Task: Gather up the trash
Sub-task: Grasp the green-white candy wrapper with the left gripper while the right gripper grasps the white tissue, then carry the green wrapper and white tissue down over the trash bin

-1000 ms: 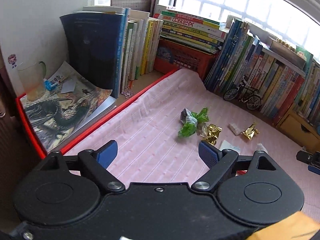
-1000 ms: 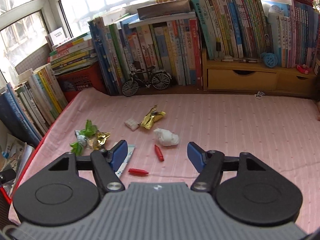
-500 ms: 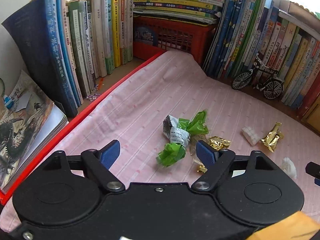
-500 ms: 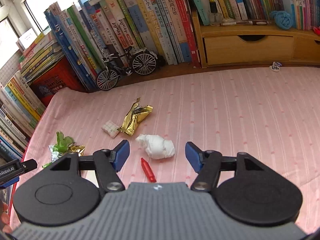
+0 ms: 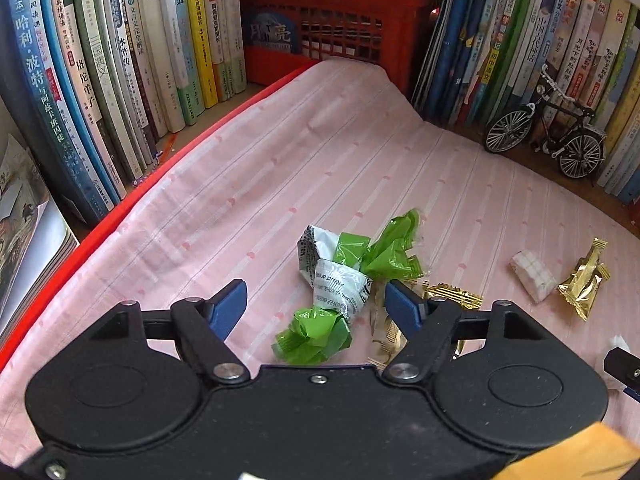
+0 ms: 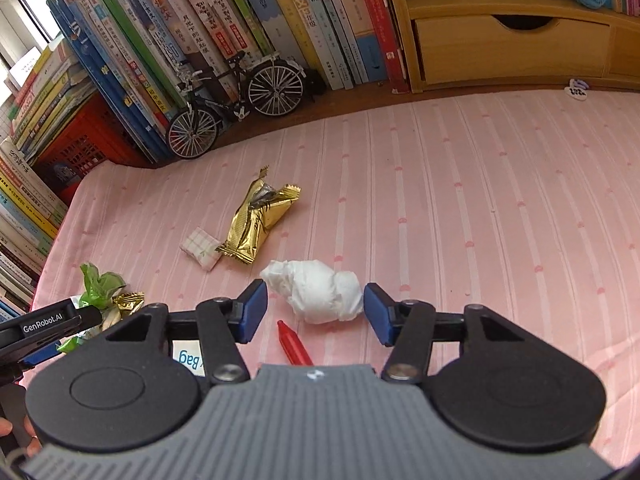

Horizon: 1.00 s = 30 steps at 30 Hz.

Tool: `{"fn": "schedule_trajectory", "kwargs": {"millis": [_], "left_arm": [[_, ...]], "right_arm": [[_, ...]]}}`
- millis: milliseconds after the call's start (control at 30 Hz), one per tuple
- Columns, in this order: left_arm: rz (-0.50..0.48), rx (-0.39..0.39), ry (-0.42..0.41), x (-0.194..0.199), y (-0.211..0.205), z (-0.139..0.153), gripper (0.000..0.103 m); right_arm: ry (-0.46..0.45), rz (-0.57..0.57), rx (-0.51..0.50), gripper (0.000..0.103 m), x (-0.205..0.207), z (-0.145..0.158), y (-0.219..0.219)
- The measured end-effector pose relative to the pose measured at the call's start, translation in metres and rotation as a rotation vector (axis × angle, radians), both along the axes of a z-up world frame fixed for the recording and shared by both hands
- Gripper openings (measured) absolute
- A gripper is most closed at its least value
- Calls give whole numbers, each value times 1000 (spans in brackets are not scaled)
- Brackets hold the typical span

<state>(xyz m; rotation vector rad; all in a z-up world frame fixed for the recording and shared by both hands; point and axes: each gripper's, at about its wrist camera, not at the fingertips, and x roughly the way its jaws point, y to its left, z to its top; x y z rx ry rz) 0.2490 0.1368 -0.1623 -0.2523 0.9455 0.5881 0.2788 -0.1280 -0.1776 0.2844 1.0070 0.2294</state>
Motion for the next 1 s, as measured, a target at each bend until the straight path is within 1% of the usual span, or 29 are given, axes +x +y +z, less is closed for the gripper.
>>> {"fn": "schedule_trajectory", "kwargs": {"millis": [67, 133, 167, 200, 267, 333, 367, 467, 633, 800, 1000], "left_arm": [[6, -12, 0, 2, 0, -4, 73], [6, -21, -6, 3, 0, -6, 71], [4, -27, -11, 3, -1, -6, 64], [-1, -36, -19, 4, -1, -6, 52], [-8, -50, -31, 3, -1, -3, 36], [-6, -33, -48, 1, -4, 3, 30], [-9, -23, -56, 0, -5, 6, 29], [-29, -8, -78, -3, -7, 18, 29], [-34, -7, -108, -13, -9, 35, 29], [-36, -23, -129, -33, -14, 53, 29], [-48, -33, -134, -72, -28, 75, 29]], "right_arm": [[12, -3, -1, 65, 2, -5, 2], [-3, 7, -4, 64, 4, -6, 4], [-4, 12, 2, 60, 4, -6, 5], [-5, 16, 10, 57, 5, -5, 4], [-1, 23, 18, 49, 7, -4, 4], [0, 27, 30, 45, 6, -3, 1], [1, 27, 34, 41, 5, -3, 0], [2, 27, 43, 38, 2, 0, -3], [-12, 31, 55, 37, -4, 7, -7], [-31, 43, 72, 36, -14, 19, -8], [-61, 98, 72, 36, -36, 43, -2]]}}
